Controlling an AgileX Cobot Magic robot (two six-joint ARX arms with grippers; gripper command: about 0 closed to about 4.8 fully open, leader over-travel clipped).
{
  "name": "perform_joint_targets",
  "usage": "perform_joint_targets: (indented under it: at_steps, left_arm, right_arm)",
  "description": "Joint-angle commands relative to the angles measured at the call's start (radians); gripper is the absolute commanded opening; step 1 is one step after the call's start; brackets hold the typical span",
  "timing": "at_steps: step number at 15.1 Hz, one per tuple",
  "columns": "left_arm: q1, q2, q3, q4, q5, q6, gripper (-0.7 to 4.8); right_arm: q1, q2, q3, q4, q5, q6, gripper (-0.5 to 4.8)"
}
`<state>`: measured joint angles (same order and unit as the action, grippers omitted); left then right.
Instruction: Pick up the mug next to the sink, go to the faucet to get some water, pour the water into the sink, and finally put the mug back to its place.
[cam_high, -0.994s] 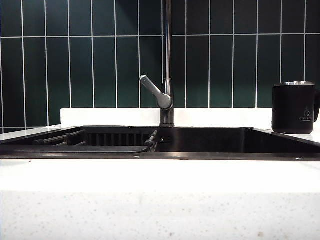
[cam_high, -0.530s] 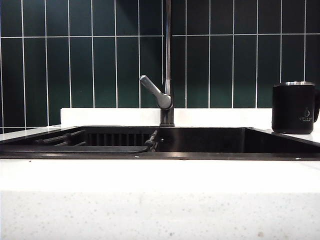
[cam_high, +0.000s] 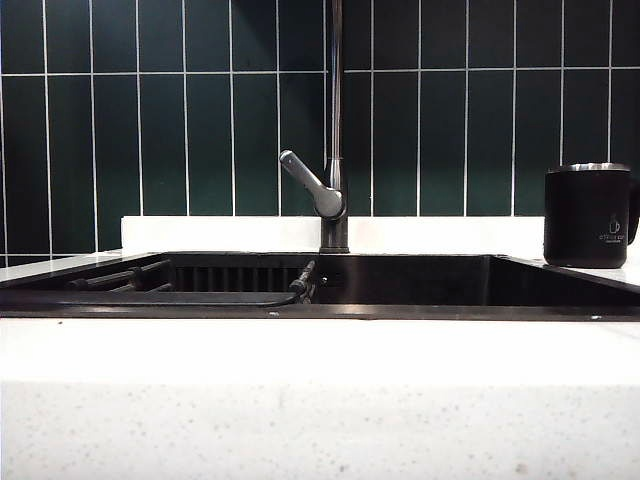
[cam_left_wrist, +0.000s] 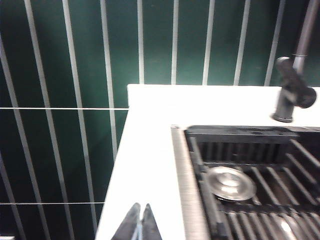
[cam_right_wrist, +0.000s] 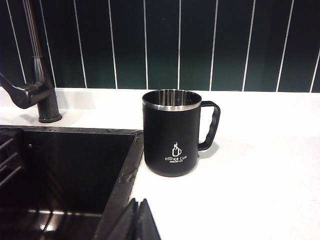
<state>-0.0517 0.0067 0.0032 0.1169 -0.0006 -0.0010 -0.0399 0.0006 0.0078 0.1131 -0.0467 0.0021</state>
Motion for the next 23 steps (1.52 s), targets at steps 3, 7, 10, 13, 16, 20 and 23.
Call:
perform_joint_targets:
  at_steps: [3, 7, 10, 13, 16, 20, 23]
  left_arm:
    - [0.016, 0.0, 0.004, 0.02, 0.032, 0.001, -0.05]
    - [0.016, 0.0, 0.004, 0.018, 0.047, 0.001, -0.05]
    - [0.016, 0.0, 0.004, 0.018, 0.047, 0.001, -0.05]
    - [0.016, 0.0, 0.004, 0.018, 0.047, 0.001, -0.05]
    - [0.016, 0.0, 0.004, 0.018, 0.047, 0.001, -0.05]
    - [0.016, 0.0, 0.004, 0.018, 0.047, 0.001, -0.05]
    - [0.016, 0.0, 0.004, 0.018, 0.047, 0.001, -0.05]
  right_arm:
    - [0.0, -0.003, 0.003, 0.01, 0.0, -0.003, -0.06]
    - [0.0, -0.003, 0.003, 0.01, 0.0, -0.003, -0.06]
    - [0.0, -0.003, 0.003, 0.01, 0.0, -0.003, -0.06]
    - [0.0, -0.003, 0.003, 0.01, 0.0, -0.003, -0.06]
    - [0.0, -0.003, 0.003, 0.01, 0.0, -0.003, -0.06]
    - [0.0, -0.003, 0.003, 0.01, 0.0, -0.003, -0.06]
    - [0.0, -0.003, 0.003, 0.01, 0.0, -0.003, -0.06]
